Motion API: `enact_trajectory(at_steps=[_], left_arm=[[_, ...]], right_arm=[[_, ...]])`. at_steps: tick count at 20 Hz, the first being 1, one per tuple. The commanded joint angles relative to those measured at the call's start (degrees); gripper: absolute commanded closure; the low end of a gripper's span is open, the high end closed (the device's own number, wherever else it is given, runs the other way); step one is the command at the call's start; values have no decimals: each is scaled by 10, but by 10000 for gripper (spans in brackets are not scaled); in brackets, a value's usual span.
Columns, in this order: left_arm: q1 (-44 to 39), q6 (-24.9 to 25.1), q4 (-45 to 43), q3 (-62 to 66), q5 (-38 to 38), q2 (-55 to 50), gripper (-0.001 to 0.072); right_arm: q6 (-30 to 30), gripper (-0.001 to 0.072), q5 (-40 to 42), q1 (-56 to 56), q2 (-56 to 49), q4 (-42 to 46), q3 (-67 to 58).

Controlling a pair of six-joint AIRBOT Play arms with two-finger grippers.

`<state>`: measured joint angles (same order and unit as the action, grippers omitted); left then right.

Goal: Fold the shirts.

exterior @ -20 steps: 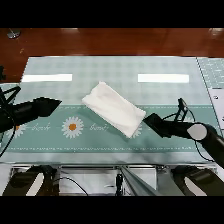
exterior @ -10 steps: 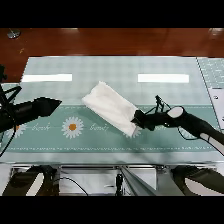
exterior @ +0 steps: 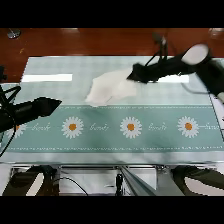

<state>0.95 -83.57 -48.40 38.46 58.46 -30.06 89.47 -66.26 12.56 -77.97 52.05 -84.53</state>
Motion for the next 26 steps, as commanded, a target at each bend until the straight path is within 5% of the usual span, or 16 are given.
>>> enact_trajectory(at_steps=[1,7,12,20,24,25,26], left_arm=[[0,-12,0,0,0,0,688],[0,-11,0,0,0,0,688],[0,-11,0,0,0,0,688],[0,-9,-1,0,0,0,688],[0,-9,-1,0,0,0,688],[0,-9,-1,0,0,0,688],[0,-9,-1,0,0,0,688]], right_arm=[[47,681,-166,-84,-2,101,-187],[44,682,-401,-323,26,137,-254],[53,682,-401,-498,103,167,-211],[65,681,-398,-668,283,315,100],[146,677,-386,-686,358,526,186],[171,640,-386,-686,367,557,199],[171,407,-388,-686,368,558,211]])
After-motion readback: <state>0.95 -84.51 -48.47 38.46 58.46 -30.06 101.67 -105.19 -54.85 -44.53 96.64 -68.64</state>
